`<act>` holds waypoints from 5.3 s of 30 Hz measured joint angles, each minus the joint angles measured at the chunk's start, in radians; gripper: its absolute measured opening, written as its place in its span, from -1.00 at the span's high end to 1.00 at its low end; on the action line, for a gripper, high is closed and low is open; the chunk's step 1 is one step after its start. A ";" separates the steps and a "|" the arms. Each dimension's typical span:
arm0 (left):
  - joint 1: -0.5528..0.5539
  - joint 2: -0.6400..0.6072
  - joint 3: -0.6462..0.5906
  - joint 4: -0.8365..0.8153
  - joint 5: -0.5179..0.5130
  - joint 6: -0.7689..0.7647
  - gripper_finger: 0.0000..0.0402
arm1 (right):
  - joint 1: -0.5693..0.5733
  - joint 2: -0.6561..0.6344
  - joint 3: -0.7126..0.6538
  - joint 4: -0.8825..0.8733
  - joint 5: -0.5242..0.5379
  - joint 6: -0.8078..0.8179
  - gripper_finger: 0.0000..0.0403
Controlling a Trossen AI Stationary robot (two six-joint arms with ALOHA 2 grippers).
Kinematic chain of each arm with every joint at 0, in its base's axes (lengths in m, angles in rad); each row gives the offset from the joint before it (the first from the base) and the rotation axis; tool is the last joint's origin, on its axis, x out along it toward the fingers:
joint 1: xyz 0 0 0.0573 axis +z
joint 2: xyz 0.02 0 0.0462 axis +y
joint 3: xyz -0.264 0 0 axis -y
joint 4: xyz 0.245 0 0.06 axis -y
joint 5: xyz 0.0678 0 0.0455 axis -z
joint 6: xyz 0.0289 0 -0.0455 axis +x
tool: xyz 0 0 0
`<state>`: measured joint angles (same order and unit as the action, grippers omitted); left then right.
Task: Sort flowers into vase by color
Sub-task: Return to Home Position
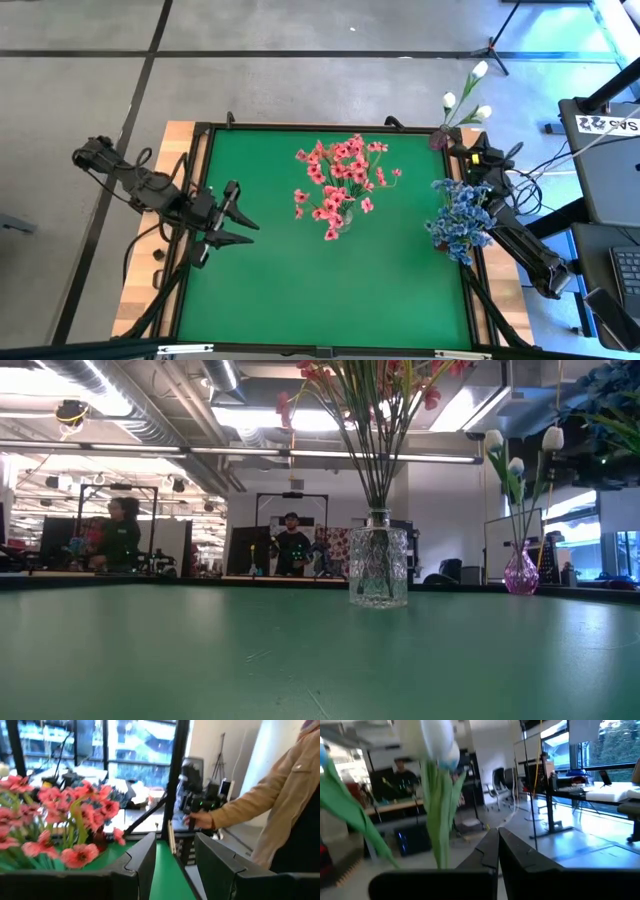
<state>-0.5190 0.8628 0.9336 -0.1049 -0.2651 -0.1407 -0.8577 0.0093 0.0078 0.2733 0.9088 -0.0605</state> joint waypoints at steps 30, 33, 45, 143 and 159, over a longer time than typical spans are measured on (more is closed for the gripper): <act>0.233 -0.252 -0.927 1.091 0.219 0.048 0.35 | 0.000 0.000 0.000 -0.119 -0.023 0.003 0.94; 0.233 -0.319 -0.927 1.013 0.234 0.070 0.35 | 0.000 0.001 0.000 -0.117 -0.023 0.003 0.94; 0.228 -0.770 -0.927 0.579 0.127 0.095 0.35 | 0.000 0.001 0.000 -0.121 -0.038 0.003 0.94; 0.198 -0.860 -0.927 0.150 0.170 0.092 0.35 | 0.000 0.001 0.001 -0.119 -0.038 0.002 0.94; 0.198 -0.860 -0.927 0.150 0.170 0.092 0.35 | 0.000 0.001 0.001 -0.119 -0.038 0.002 0.94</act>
<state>-0.3210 0.0025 0.0071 0.0448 -0.0952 -0.0487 -0.8577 0.0101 0.0086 0.1547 0.8707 -0.0582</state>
